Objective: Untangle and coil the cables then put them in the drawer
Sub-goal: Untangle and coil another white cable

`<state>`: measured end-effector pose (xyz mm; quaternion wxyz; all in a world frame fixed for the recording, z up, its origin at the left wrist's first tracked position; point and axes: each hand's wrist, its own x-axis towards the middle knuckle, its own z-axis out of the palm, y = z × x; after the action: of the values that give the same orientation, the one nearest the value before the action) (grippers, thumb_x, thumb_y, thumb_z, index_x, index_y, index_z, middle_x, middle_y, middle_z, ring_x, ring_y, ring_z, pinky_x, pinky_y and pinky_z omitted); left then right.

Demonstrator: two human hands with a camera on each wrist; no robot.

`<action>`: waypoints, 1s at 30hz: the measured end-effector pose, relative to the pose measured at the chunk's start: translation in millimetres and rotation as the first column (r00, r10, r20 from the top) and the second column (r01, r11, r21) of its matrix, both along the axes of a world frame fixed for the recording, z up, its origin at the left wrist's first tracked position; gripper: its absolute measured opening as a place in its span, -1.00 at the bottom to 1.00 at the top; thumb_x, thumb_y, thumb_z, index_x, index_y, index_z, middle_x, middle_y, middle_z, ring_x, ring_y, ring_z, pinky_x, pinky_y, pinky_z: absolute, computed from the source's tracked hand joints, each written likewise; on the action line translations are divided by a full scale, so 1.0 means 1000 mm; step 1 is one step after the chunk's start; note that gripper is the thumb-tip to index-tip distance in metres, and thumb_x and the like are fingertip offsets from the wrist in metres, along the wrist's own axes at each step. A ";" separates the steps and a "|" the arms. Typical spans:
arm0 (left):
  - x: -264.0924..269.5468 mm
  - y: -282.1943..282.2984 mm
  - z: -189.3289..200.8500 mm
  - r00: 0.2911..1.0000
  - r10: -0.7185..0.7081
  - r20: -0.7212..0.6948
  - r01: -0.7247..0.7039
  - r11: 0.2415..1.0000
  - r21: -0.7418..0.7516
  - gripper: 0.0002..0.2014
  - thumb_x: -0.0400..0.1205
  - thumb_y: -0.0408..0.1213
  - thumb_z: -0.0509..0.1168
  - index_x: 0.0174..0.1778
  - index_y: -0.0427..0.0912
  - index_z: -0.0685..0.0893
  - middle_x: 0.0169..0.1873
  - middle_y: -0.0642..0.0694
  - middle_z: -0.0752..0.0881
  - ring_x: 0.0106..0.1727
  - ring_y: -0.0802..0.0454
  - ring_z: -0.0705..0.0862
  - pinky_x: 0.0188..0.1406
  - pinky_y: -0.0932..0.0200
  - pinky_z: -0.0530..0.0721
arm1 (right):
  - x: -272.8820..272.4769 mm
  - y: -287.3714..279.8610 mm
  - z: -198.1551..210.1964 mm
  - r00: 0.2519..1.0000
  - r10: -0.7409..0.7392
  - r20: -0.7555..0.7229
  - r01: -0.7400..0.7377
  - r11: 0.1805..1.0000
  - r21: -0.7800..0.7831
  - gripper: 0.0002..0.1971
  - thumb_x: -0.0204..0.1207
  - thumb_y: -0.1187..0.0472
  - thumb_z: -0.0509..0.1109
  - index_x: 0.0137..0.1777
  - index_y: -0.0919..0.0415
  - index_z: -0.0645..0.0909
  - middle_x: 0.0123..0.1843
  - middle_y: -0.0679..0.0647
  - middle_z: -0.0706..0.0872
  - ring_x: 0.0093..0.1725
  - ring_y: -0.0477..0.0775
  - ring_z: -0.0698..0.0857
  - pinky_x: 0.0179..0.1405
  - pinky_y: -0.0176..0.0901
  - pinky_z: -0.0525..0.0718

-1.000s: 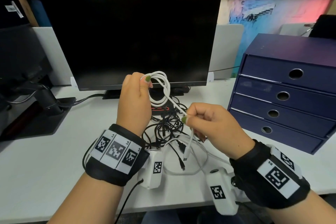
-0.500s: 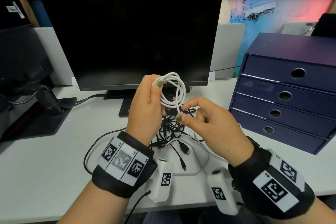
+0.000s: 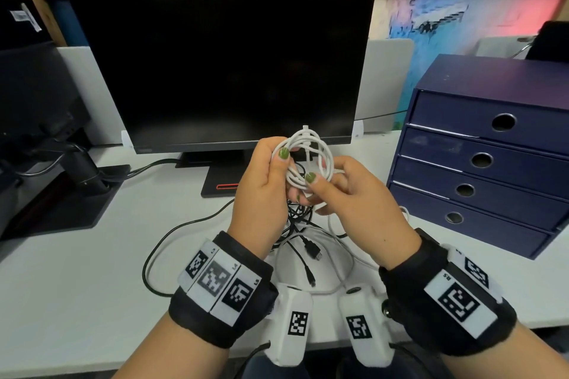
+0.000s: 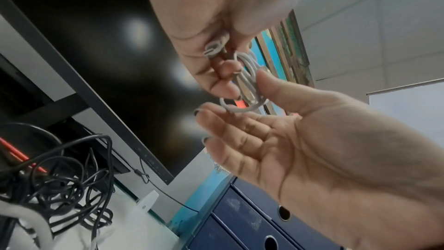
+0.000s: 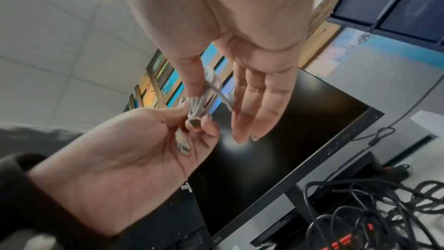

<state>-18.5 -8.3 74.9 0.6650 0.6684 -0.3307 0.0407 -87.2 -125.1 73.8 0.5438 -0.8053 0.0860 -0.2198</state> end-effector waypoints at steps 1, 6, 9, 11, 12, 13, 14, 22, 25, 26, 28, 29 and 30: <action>-0.001 0.000 0.000 1.000 -0.006 -0.001 0.006 1.000 0.013 -0.79 0.78 -0.17 0.04 0.09 0.00 0.60 -0.38 -0.07 0.63 -0.42 -0.03 0.60 -0.28 -0.31 0.72 | 0.000 0.001 0.002 1.000 0.006 0.005 -0.006 1.000 0.011 -0.82 0.57 0.06 0.35 0.15 -0.03 0.57 -0.13 -0.05 0.81 -0.12 -0.10 0.78 0.07 0.08 0.74; 0.000 -0.001 -0.005 0.999 0.038 0.027 -0.039 0.999 0.009 -0.83 0.75 -0.28 0.13 0.16 0.01 0.58 -0.09 -0.06 0.74 -0.20 -0.06 0.73 -0.22 -0.09 0.75 | -0.005 0.006 0.007 0.988 0.124 0.088 -0.139 0.974 0.181 -0.82 0.57 0.39 0.32 -0.08 0.18 0.75 -0.23 0.21 0.80 -0.27 0.16 0.71 -0.11 -0.14 0.77; 0.002 -0.001 -0.005 0.999 0.031 0.007 -0.032 0.999 0.013 -0.86 0.74 -0.28 0.15 0.10 -0.01 0.59 -0.21 -0.13 0.73 -0.42 -0.06 0.65 -0.43 -0.04 0.70 | -0.004 0.004 0.006 0.989 0.116 0.092 -0.134 0.966 0.222 -0.80 0.53 0.36 0.40 -0.20 0.08 0.79 -0.21 0.19 0.82 -0.24 0.19 0.71 -0.21 -0.19 0.73; 0.001 -0.001 -0.004 0.999 0.036 0.012 -0.037 0.999 0.025 -0.87 0.74 -0.26 0.15 0.06 -0.02 0.60 -0.32 -0.13 0.70 -0.52 -0.01 0.59 -0.50 -0.02 0.68 | -0.002 0.001 0.002 0.995 0.057 0.088 -0.074 0.975 0.210 -0.81 0.50 0.32 0.45 -0.16 -0.01 0.81 -0.18 0.09 0.84 -0.16 0.13 0.76 -0.14 -0.11 0.74; 0.001 -0.002 -0.003 0.999 0.045 0.015 -0.045 0.999 0.030 -0.87 0.74 -0.26 0.15 0.05 -0.02 0.60 -0.37 -0.12 0.68 -0.55 0.02 0.56 -0.52 -0.01 0.67 | -0.001 0.000 0.000 0.994 0.037 0.100 -0.059 0.972 0.229 -0.81 0.48 0.33 0.47 -0.10 0.00 0.80 -0.16 0.06 0.84 -0.15 0.04 0.78 -0.17 -0.20 0.71; 0.001 -0.002 -0.002 0.998 0.056 0.013 -0.056 0.998 0.033 -0.87 0.74 -0.25 0.15 0.03 -0.03 0.61 -0.40 -0.11 0.67 -0.57 0.04 0.55 -0.54 0.01 0.65 | -0.001 0.000 -0.001 0.993 0.031 0.117 -0.061 0.965 0.256 -0.80 0.47 0.36 0.47 -0.03 0.05 0.78 -0.14 0.06 0.84 -0.15 -0.03 0.79 -0.19 -0.31 0.67; 0.001 -0.002 -0.002 0.998 0.069 0.004 -0.069 0.997 0.037 -0.87 0.74 -0.25 0.16 0.02 -0.03 0.62 -0.40 -0.10 0.68 -0.57 0.04 0.55 -0.55 0.03 0.63 | -0.001 0.001 -0.002 0.991 0.033 0.130 -0.069 0.957 0.282 -0.78 0.47 0.39 0.47 0.03 0.10 0.76 -0.11 0.08 0.84 -0.15 -0.06 0.79 -0.21 -0.38 0.65; 0.001 0.000 0.001 0.980 0.184 0.075 -0.183 0.983 -0.015 -0.78 0.66 -0.35 0.28 0.02 0.12 0.53 -0.14 -0.03 0.70 -0.27 0.01 0.72 -0.43 0.26 0.68 | 0.003 -0.008 0.000 0.989 0.132 0.070 -0.149 0.906 0.395 -0.80 0.47 0.43 0.43 0.05 0.22 0.74 -0.06 0.11 0.83 -0.14 -0.07 0.76 -0.21 -0.36 0.64; 0.004 0.002 -0.002 0.963 0.200 0.178 -0.215 0.974 0.067 -0.76 0.66 -0.36 0.26 -0.11 0.16 0.58 -0.11 0.03 0.71 -0.14 0.00 0.74 -0.26 -0.02 0.77 | 0.004 -0.010 -0.003 0.989 0.137 0.061 -0.150 0.909 0.389 -0.80 0.49 0.38 0.42 0.08 0.22 0.75 0.00 0.14 0.82 -0.05 0.01 0.73 -0.03 -0.14 0.64; 0.005 0.003 -0.002 0.961 0.199 0.190 -0.218 0.972 0.083 -0.77 0.65 -0.35 0.28 -0.11 0.15 0.62 -0.11 0.06 0.72 -0.12 0.02 0.74 -0.22 -0.06 0.77 | 0.004 -0.010 -0.004 0.989 0.137 0.063 -0.151 0.905 0.398 -0.80 0.50 0.37 0.42 0.08 0.21 0.74 0.00 0.13 0.82 -0.05 0.02 0.73 0.00 -0.10 0.64; 0.007 0.003 -0.003 0.956 0.191 0.224 -0.219 0.969 0.110 -0.80 0.64 -0.35 0.30 -0.08 0.11 0.67 -0.11 0.10 0.73 -0.09 0.09 0.73 -0.12 -0.03 0.75 | 0.004 -0.010 -0.006 0.990 0.120 0.072 -0.140 0.896 0.421 -0.80 0.51 0.36 0.41 0.09 0.19 0.74 -0.04 0.08 0.82 -0.07 -0.02 0.73 -0.01 -0.10 0.63; 0.005 0.003 -0.002 0.952 0.181 0.248 -0.220 0.966 0.137 -0.81 0.64 -0.34 0.29 -0.05 0.09 0.69 -0.10 0.12 0.74 -0.08 0.14 0.72 -0.07 0.02 0.74 | 0.004 -0.009 -0.006 0.991 0.105 0.079 -0.129 0.891 0.434 -0.80 0.51 0.36 0.41 0.09 0.19 0.73 -0.05 0.06 0.82 -0.08 -0.04 0.74 -0.01 -0.11 0.62; 0.003 0.003 -0.002 0.949 0.168 0.268 -0.218 0.961 0.172 -0.82 0.66 -0.33 0.27 -0.01 0.07 0.69 -0.09 0.15 0.74 -0.06 0.21 0.71 -0.05 0.09 0.72 | 0.004 -0.009 -0.007 0.992 0.091 0.083 -0.119 0.886 0.448 -0.80 0.52 0.36 0.40 0.10 0.18 0.73 -0.06 0.06 0.82 -0.08 -0.05 0.74 -0.02 -0.11 0.62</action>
<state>-15.6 -5.7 72.6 0.5402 0.7504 -0.3471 0.1565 -83.1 -134.5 66.9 0.7294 -0.6535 0.0749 -0.1880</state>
